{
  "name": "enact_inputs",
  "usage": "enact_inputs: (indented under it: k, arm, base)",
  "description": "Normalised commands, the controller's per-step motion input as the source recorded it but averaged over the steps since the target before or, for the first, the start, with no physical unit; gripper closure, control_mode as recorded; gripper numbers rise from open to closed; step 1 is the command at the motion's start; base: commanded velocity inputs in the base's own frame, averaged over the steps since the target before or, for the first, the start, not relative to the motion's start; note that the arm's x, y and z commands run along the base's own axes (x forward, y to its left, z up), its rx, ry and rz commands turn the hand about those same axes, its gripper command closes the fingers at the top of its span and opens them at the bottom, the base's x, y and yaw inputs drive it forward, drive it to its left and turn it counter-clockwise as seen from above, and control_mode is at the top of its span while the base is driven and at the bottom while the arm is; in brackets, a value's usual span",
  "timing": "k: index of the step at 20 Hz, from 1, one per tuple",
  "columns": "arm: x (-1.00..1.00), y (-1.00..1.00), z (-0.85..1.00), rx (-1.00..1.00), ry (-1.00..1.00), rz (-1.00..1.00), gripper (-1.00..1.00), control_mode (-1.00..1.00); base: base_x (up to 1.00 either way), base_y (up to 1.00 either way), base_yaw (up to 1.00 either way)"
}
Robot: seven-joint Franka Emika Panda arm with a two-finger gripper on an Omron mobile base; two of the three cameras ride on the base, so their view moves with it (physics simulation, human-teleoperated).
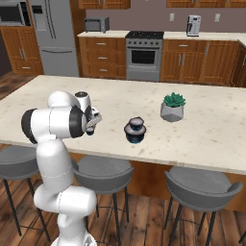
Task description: Stack the yogurt containers by placing the smaller containers on top of the larger containers.
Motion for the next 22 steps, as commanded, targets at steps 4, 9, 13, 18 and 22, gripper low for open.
enact_inputs:
  k: [4, 9, 13, 18, 22]
  arm:
    - [0.11, 0.01, -0.14, 0.00, 0.00, 0.00, -1.00, -1.00]
    - [0.21, 0.09, -0.11, 0.00, 0.00, 0.00, -1.00, -1.00]
    - [0.23, 0.10, -0.11, 0.00, 0.00, 0.00, -1.00, -1.00]
    - [0.25, 0.01, -0.14, 0.00, 0.00, 0.00, -1.00, -1.00]
    - [0.26, 0.00, -0.14, 0.00, 0.00, 0.00, -1.00, -1.00]
  base:
    - [0.00, 0.00, 0.00]
    - [0.00, 0.00, 0.00]
    - [0.00, 0.00, 0.00]
    - [0.00, 0.00, 0.00]
    - [0.00, 0.00, 0.00]
